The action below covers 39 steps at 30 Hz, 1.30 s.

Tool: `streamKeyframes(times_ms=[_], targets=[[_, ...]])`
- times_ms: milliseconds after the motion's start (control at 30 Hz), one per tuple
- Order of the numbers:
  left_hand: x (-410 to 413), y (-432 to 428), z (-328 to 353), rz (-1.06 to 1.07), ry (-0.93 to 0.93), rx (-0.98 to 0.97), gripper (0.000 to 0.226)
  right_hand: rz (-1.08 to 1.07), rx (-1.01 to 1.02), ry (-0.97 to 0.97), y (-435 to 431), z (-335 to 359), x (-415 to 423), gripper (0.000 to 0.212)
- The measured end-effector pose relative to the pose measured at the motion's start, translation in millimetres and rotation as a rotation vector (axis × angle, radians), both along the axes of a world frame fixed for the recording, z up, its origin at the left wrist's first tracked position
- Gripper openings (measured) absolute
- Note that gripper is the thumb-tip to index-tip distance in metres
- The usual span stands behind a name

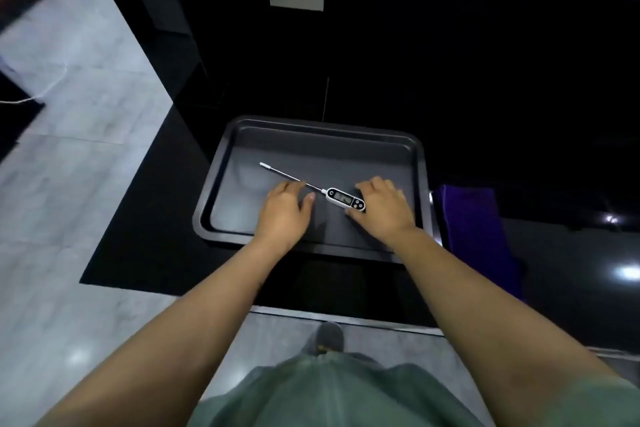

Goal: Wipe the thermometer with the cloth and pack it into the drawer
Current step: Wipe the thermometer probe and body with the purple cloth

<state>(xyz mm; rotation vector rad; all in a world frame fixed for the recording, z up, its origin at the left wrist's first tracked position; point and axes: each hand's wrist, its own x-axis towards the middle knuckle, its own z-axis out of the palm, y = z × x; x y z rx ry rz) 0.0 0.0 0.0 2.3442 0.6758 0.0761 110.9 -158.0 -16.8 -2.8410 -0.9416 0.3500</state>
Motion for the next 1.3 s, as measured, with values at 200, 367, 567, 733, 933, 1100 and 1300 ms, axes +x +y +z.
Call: streamKeyframes(times_ms=[200,367,567,733,933,1100,1300], targets=[[13.1,2.5,-8.1,0.206,0.003,-0.201,0.028,0.061,0.103,-0.078,3.2,-9.9,2.5,0.034],[34.7,5.7,-8.5,0.475,-0.09,-0.802,0.017,0.049,0.221,-0.106,-0.6,-8.4,5.3,0.032],[51.6,5.4,6.1,0.512,-0.168,-1.315,0.017,0.078,0.345,-0.116,-11.2,2.0,3.8,0.029],[56.0,-8.7,5.5,0.519,-0.2,-1.349,0.021,-0.016,0.389,-0.119,-25.7,11.2,-1.7,0.034],[61.4,-29.3,9.7,0.486,-0.192,-1.383,0.021,-0.438,0.462,-0.242,-80.0,10.4,3.5,0.043],[64.4,-44.4,9.3,0.466,-0.18,-1.382,0.02,-0.638,0.171,-0.195,-141.7,-15.4,8.9,0.058],[69.6,-52.7,7.1,0.479,-0.184,-1.362,0.02,-0.593,0.018,-0.073,-149.0,-35.6,11.2,0.068]])
